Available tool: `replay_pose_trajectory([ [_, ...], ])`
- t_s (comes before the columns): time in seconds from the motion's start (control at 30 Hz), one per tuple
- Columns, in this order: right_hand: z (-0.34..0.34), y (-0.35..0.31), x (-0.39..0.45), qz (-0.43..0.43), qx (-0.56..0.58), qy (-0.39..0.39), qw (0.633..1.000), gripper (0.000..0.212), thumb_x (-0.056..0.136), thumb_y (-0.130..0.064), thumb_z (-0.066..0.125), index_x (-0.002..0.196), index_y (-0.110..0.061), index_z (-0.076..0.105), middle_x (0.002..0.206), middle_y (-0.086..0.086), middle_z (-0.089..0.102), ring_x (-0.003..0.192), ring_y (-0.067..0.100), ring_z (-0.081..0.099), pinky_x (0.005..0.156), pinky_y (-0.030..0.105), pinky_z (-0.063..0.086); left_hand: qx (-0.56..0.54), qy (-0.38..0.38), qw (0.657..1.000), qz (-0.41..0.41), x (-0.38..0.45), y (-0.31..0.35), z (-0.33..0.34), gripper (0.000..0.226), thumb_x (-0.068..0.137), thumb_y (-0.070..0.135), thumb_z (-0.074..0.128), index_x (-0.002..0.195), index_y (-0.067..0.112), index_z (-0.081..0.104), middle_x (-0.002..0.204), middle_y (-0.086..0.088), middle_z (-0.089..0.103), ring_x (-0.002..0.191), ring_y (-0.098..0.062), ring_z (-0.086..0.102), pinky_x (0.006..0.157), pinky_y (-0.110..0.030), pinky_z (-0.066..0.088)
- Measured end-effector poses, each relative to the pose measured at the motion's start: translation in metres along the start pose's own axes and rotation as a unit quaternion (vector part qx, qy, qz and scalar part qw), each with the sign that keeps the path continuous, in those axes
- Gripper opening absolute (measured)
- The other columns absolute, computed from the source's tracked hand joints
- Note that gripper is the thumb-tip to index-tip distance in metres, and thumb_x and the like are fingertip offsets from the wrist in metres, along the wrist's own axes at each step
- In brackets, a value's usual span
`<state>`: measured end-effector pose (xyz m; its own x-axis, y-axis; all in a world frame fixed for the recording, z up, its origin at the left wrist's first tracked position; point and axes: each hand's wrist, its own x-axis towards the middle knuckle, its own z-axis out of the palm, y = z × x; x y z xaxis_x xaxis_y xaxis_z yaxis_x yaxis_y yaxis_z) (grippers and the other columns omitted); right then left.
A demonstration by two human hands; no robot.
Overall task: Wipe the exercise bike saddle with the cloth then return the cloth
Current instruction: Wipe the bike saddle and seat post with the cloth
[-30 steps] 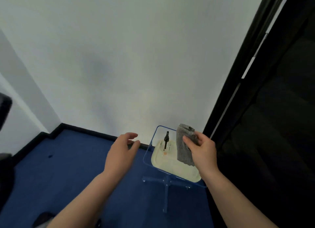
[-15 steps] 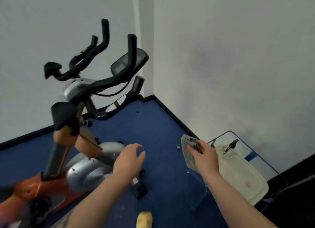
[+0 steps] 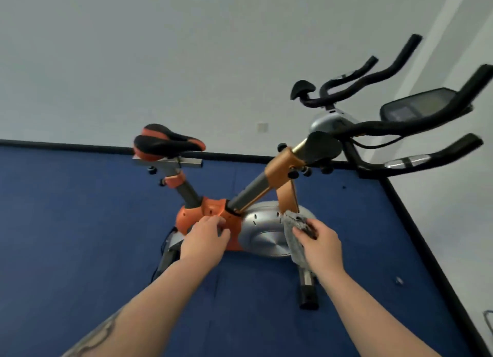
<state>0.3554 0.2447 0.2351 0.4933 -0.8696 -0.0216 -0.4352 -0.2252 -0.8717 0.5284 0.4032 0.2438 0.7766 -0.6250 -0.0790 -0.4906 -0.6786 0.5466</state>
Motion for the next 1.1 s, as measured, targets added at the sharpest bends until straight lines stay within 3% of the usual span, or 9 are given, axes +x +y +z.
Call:
replay_pose_trajectory([
  [0.17, 0.112, -0.062, -0.011, -0.018, 0.015, -0.040, 0.999, 0.024, 0.087, -0.028, 0.067, 0.109, -0.021, 0.068, 0.099, -0.006, 0.070, 0.098, 0.016, 0.063, 0.087, 0.036, 0.052, 0.017, 0.025, 0.998, -0.051, 0.009, -0.097, -0.069, 0.026, 0.089, 0.035, 0.045, 0.112, 0.028, 0.057, 0.116, 0.004, 0.056, 0.097, -0.019, 0.057, 0.078, -0.040, 0.053],
  [0.37, 0.226, -0.132, -0.014, -0.060, 0.012, -0.072, 0.995, 0.024, 0.088, -0.023, 0.065, 0.111, -0.020, 0.067, 0.100, -0.005, 0.068, 0.096, 0.013, 0.061, 0.083, 0.029, 0.046, 0.063, 0.034, 0.995, -0.073, 0.035, -0.194, -0.144, 0.033, 0.093, 0.035, 0.044, 0.123, 0.026, 0.053, 0.129, 0.005, 0.052, 0.104, -0.018, 0.056, 0.073, -0.033, 0.050],
  [0.5, 0.267, -0.165, -0.013, -0.064, 0.010, -0.098, 0.993, 0.021, 0.089, -0.025, 0.064, 0.110, -0.022, 0.066, 0.097, -0.008, 0.068, 0.095, 0.012, 0.062, 0.086, 0.030, 0.049, 0.061, 0.030, 0.993, -0.097, 0.053, -0.229, -0.174, 0.033, 0.093, 0.034, 0.043, 0.124, 0.025, 0.051, 0.131, 0.005, 0.050, 0.095, -0.019, 0.059, 0.067, -0.032, 0.049],
  [0.7, 0.306, -0.192, 0.022, -0.092, -0.009, -0.111, 0.990, 0.022, 0.088, -0.023, 0.065, 0.110, -0.018, 0.067, 0.100, -0.006, 0.069, 0.094, 0.011, 0.062, 0.083, 0.028, 0.048, 0.048, 0.043, 0.993, -0.098, 0.101, -0.246, -0.187, 0.032, 0.094, 0.035, 0.043, 0.124, 0.025, 0.051, 0.131, 0.006, 0.050, 0.095, -0.019, 0.058, 0.063, -0.030, 0.045],
  [1.1, 0.341, -0.225, 0.118, -0.137, -0.002, -0.084, 0.987, 0.021, 0.087, -0.023, 0.067, 0.108, -0.022, 0.069, 0.088, -0.017, 0.062, 0.089, 0.005, 0.058, 0.077, 0.018, 0.042, 0.045, 0.073, 0.994, -0.069, 0.225, -0.232, -0.195, 0.033, 0.093, 0.035, 0.044, 0.124, 0.026, 0.052, 0.132, 0.006, 0.051, 0.110, -0.018, 0.053, 0.077, -0.034, 0.049],
])
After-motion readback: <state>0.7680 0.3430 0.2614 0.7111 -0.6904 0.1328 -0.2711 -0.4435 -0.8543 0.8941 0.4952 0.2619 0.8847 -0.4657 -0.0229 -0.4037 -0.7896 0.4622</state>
